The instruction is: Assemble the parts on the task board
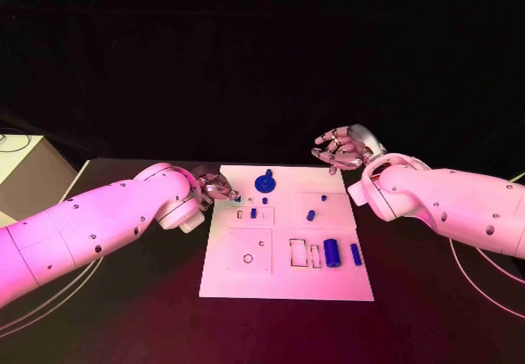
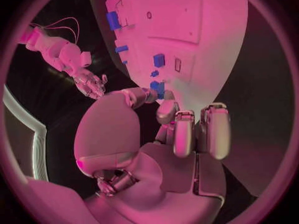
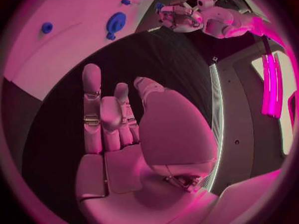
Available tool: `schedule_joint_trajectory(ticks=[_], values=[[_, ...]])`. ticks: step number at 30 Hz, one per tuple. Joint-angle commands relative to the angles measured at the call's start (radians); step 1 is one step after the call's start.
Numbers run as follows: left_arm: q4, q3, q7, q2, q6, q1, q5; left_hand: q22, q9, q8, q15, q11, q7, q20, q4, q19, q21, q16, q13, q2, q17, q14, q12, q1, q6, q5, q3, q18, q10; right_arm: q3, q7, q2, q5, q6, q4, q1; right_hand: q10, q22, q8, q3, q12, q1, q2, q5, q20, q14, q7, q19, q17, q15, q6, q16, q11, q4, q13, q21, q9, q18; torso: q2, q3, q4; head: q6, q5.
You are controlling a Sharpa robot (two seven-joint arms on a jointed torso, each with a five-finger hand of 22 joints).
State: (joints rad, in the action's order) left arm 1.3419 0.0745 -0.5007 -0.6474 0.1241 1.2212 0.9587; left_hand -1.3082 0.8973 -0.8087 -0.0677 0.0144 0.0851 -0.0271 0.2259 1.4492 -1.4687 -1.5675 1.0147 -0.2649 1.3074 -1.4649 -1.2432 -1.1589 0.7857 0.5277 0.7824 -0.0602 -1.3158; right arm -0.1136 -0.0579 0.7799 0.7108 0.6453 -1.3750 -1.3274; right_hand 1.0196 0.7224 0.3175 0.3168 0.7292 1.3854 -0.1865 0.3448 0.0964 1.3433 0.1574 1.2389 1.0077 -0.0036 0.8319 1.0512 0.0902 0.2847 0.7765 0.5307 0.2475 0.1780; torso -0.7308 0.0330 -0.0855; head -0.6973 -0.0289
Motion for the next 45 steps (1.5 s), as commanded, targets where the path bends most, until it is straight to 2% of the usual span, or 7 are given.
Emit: schedule_joint_trajectory(ticks=[1,4,5,8,10,15,45], values=[[0.018,-0.003,-0.008,-0.003,0.035,-0.007,0.032,-0.059,0.002,-0.001,-0.006,0.001,-0.021,0.000,-0.193,0.007,-0.006,-0.003,0.002,0.002,0.263,-0.106,-0.005,0.005,0.031,0.004,0.189,0.011,-0.007,-0.001,-0.144,-0.002,-0.077,0.066,0.003,0.000,-0.040,-0.089,0.006,0.043,-0.109,0.000,-0.016,-0.003,0.014,-0.118,0.018,-0.040,-0.194,0.017,-0.003,-0.271,0.002,-0.002,-0.095,-0.115,0.003,0.005,-0.001,-0.0019,0.0012,0.000,0.000],[0.025,-0.008,-0.014,-0.004,0.037,-0.015,0.035,-0.059,0.002,-0.001,-0.007,0.002,-0.021,0.000,-0.194,0.007,-0.006,-0.003,0.003,0.002,0.263,-0.106,-0.006,0.005,0.031,0.004,0.190,0.011,-0.008,-0.002,-0.170,-0.004,-0.095,0.070,0.007,0.000,-0.048,-0.177,0.010,0.085,-0.236,-0.005,-0.031,-0.004,0.032,-0.152,0.026,-0.070,-0.251,0.026,-0.002,-0.431,0.016,-0.005,-0.213,-0.218,0.005,0.003,-0.002,-0.0013,0.0011,0.000,0.000],[0.025,-0.009,-0.016,-0.004,0.036,-0.016,0.036,-0.059,0.002,-0.001,-0.007,0.002,-0.021,0.000,-0.194,0.007,-0.006,-0.003,0.003,0.002,0.263,-0.106,-0.006,0.005,0.031,0.004,0.190,0.011,-0.008,-0.002,-0.174,-0.004,-0.098,0.072,0.008,0.000,-0.025,-0.243,0.007,0.111,-0.338,-0.016,-0.040,-0.004,0.042,-0.146,0.032,-0.068,-0.306,0.041,0.006,-0.543,0.023,-0.008,-0.321,-0.283,0.004,0.004,-0.002,-0.0010,0.0005,0.000,0.000],[0.026,-0.017,-0.022,-0.002,0.030,-0.021,0.037,-0.059,0.002,-0.001,-0.007,0.002,-0.022,0.000,-0.194,0.007,-0.006,-0.003,0.003,0.002,0.263,-0.106,-0.006,0.006,0.032,0.005,0.190,0.011,-0.008,-0.002,-0.187,-0.006,-0.111,0.070,0.014,0.000,0.011,-0.338,-0.008,0.134,-0.435,-0.028,-0.048,-0.003,0.070,-0.206,0.044,-0.118,-0.383,0.067,0.017,-0.692,0.041,-0.013,-0.435,-0.385,-0.001,0.001,-0.002,-0.0012,0.0003,-0.001,0.000],[0.028,-0.023,-0.026,0.000,0.023,-0.022,0.038,-0.060,0.002,-0.001,-0.007,0.002,-0.022,0.000,-0.194,0.008,-0.006,-0.003,0.004,0.001,0.263,-0.106,-0.006,0.006,0.032,0.005,0.191,0.011,-0.009,-0.002,-0.196,-0.008,-0.121,0.068,0.017,0.000,0.019,-0.415,-0.028,0.145,-0.501,-0.033,-0.052,-0.001,0.108,-0.286,0.059,-0.186,-0.448,0.102,0.016,-0.798,0.058,-0.022,-0.510,-0.465,-0.007,0.002,-0.003,-0.0012,0.0003,-0.003,0.001],[0.034,-0.033,-0.035,0.004,0.004,-0.024,0.048,-0.061,0.002,-0.001,-0.007,0.002,-0.022,0.000,-0.194,0.008,-0.007,-0.003,0.005,0.001,0.263,-0.106,-0.007,0.007,0.033,0.005,0.191,0.011,-0.010,-0.002,-0.218,-0.013,-0.143,0.059,0.024,0.000,0.025,-0.538,-0.069,0.146,-0.587,-0.041,-0.047,-0.002,0.146,-0.334,0.070,-0.262,-0.552,0.134,0.009,-0.909,0.078,-0.050,-0.630,-0.468,-0.016,0.007,-0.004,-0.0018,-0.0003,-0.010,0.002],[0.005,-0.048,-0.039,0.023,-0.061,-0.026,0.091,-0.061,0.001,0.000,-0.009,0.003,-0.023,0.002,-0.197,0.008,-0.007,-0.003,-0.005,-0.002,0.263,-0.106,-0.001,0.008,0.035,0.006,0.194,0.011,-0.007,-0.003,-0.270,-0.018,-0.170,0.041,0.028,0.001,0.055,-0.611,-0.100,0.144,-0.627,-0.055,-0.037,0.000,0.144,-0.287,0.076,-0.238,-0.627,0.132,0.019,-0.940,0.082,-0.072,-0.704,-0.463,-0.021,0.008,-0.002,-0.0008,-0.0003,-0.031,-0.002]])
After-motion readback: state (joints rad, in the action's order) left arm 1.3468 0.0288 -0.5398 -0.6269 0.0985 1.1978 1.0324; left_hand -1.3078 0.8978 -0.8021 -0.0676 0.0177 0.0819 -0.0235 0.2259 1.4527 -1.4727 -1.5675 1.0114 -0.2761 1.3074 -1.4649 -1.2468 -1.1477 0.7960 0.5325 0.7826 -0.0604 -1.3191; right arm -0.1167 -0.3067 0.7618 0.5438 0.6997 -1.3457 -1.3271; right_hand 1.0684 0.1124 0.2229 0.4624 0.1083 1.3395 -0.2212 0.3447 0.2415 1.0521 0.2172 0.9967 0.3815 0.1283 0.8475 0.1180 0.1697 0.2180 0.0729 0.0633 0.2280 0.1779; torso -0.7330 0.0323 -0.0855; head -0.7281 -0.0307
